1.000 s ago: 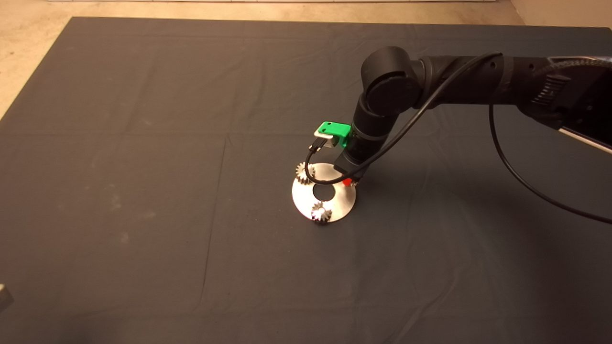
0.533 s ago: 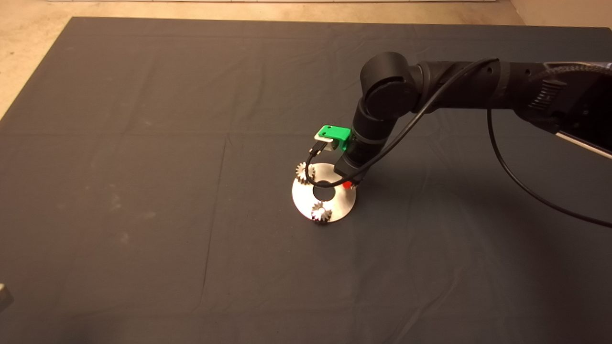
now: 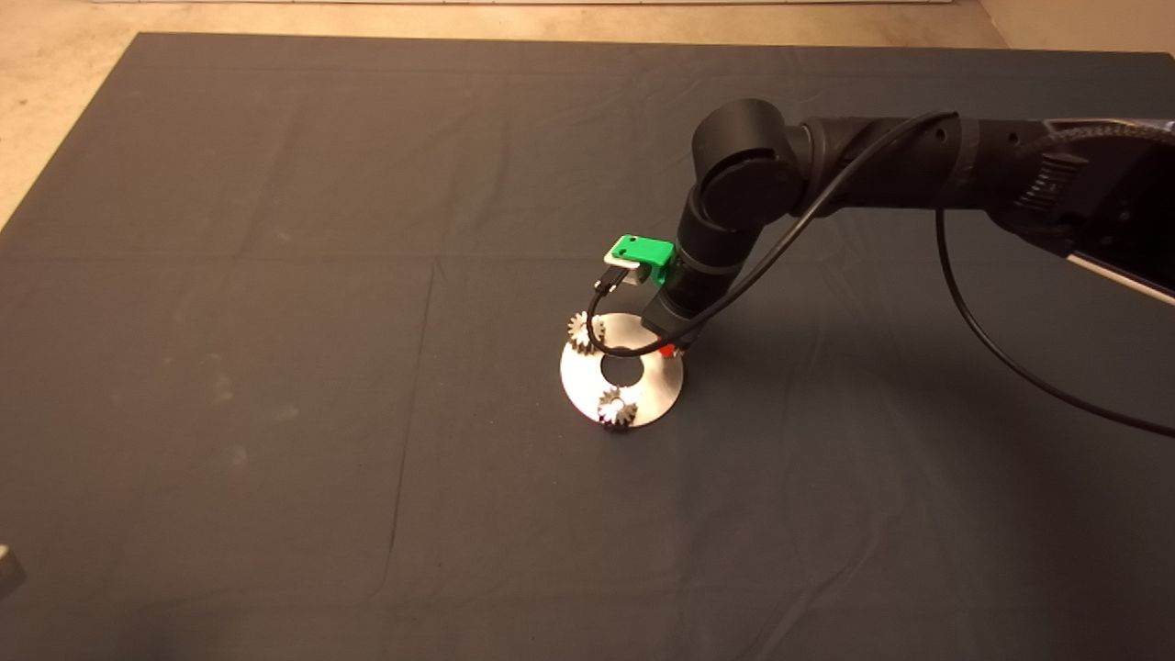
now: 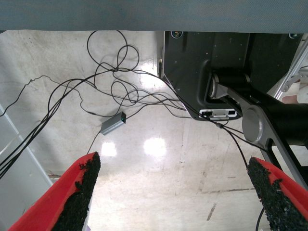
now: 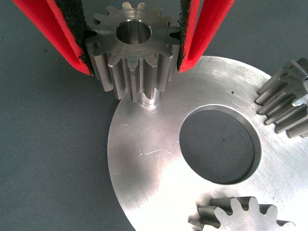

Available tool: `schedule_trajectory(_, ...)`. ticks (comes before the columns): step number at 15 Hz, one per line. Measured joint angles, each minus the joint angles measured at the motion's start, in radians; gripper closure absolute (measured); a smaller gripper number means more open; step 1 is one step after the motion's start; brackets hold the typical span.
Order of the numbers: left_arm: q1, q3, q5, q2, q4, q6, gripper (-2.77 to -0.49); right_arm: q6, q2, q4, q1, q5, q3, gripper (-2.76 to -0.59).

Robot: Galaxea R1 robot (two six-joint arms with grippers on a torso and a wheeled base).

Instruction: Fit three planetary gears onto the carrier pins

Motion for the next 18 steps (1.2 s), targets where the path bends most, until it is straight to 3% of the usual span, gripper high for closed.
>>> schedule_trajectory(18, 0.000, 0.000, 0.000, 0.000, -0.004, 0.000, -2.17, 0.000, 0.006, -0.011, 0.000, 0.001, 0.000, -1.06)
